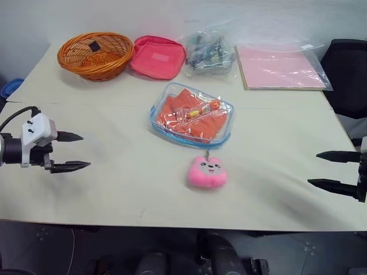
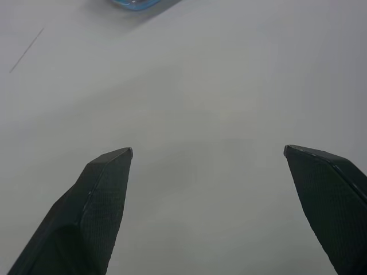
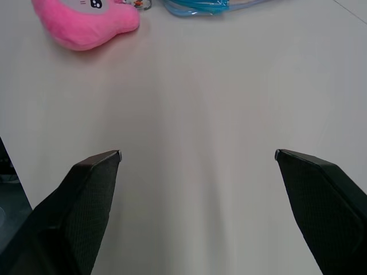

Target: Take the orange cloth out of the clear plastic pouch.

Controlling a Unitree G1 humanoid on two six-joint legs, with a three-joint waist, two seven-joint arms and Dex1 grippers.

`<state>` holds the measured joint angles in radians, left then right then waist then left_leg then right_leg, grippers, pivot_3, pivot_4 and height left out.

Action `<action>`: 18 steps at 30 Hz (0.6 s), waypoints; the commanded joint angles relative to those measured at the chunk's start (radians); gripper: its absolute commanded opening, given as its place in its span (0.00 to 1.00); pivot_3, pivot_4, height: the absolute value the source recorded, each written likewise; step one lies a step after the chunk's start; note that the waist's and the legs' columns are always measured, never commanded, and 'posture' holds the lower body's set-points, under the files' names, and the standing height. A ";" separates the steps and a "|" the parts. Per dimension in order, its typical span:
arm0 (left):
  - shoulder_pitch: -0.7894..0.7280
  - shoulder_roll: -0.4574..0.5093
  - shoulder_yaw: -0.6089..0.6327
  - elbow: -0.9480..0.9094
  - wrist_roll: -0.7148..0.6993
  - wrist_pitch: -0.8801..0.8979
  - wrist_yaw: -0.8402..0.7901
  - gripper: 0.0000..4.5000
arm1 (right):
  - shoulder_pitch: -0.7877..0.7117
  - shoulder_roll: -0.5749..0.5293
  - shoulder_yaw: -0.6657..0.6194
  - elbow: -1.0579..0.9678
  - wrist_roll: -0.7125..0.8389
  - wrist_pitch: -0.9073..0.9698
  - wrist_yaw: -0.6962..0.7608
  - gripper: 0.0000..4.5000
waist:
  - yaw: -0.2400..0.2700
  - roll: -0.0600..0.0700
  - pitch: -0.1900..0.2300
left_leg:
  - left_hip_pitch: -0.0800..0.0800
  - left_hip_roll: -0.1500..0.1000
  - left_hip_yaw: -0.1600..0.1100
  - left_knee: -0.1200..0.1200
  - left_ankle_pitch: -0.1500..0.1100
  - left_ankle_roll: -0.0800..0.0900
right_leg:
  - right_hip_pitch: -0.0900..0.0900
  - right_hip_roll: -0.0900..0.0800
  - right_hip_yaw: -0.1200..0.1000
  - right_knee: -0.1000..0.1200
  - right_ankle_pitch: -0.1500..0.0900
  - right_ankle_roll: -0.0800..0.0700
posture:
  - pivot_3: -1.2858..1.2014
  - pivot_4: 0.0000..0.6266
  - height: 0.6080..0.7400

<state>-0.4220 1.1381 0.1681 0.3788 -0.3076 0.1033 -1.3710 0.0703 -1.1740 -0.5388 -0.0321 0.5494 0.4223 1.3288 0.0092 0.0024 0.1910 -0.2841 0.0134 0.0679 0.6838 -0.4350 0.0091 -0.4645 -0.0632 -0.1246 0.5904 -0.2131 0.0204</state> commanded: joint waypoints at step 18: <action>-0.048 -0.089 -0.001 -0.104 -0.034 0.119 0.076 0.99 | -0.070 0.111 -0.031 -0.198 0.051 0.107 -0.200 1.00 | 0.007 0.000 0.000 | 0.001 0.000 0.003 0.001 0.002 -0.004 | 0.001 0.001 0.004 0.004 0.000 0.000 | 0.52 0.24 1.00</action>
<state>-0.4375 1.0512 0.1474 0.3121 -0.3163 0.2067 -1.3173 0.0187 -1.0740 -0.5518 -0.1829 0.5663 0.5121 1.1607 0.0158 0.0023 0.1913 -0.2834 0.0134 0.0707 0.6855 -0.4334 0.0053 -0.4641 -0.0625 -0.1209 0.5952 -0.2131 0.0203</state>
